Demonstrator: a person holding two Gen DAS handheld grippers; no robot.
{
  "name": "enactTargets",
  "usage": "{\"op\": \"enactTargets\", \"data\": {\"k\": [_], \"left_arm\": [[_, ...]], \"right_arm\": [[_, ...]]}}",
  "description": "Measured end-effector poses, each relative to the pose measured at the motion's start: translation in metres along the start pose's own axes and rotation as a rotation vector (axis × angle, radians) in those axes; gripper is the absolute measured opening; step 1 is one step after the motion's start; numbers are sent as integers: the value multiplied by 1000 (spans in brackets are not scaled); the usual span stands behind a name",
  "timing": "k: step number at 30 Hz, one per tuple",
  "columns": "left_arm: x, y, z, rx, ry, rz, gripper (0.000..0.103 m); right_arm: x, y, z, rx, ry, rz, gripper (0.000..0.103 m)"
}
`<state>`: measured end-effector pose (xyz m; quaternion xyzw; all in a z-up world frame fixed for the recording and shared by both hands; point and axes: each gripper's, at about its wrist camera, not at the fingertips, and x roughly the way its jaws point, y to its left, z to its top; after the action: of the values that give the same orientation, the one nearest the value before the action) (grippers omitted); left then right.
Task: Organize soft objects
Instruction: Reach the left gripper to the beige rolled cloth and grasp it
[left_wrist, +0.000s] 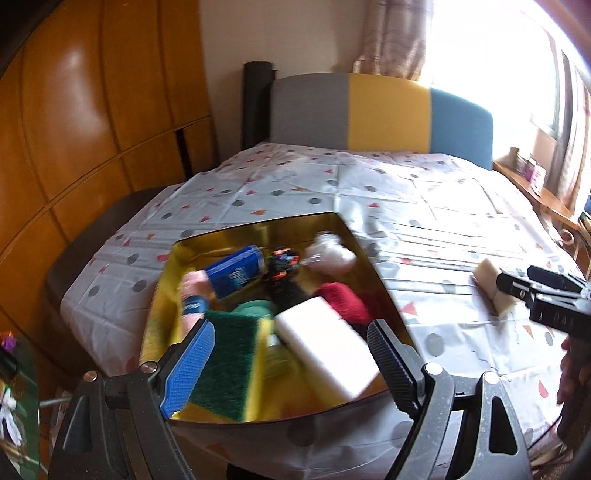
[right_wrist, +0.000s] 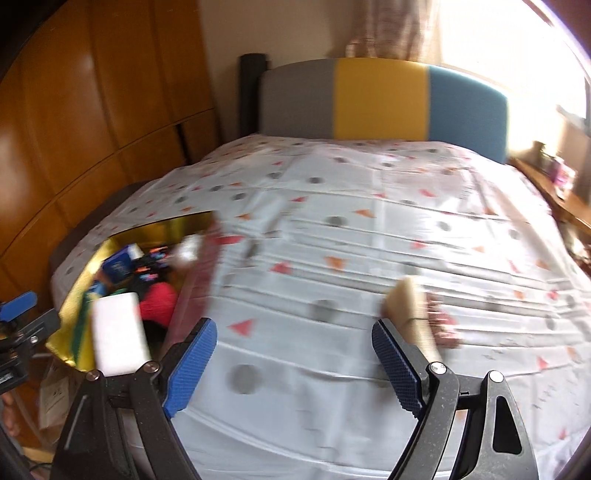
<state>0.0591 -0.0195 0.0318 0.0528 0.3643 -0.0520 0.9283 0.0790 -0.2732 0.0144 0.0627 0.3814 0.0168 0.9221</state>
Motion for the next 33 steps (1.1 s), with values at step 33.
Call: {"op": "enactTargets", "data": {"k": [33], "left_arm": [[99, -219, 40, 176, 213, -422, 78]], "right_arm": [[-23, -210, -37, 572, -18, -275, 87]]}}
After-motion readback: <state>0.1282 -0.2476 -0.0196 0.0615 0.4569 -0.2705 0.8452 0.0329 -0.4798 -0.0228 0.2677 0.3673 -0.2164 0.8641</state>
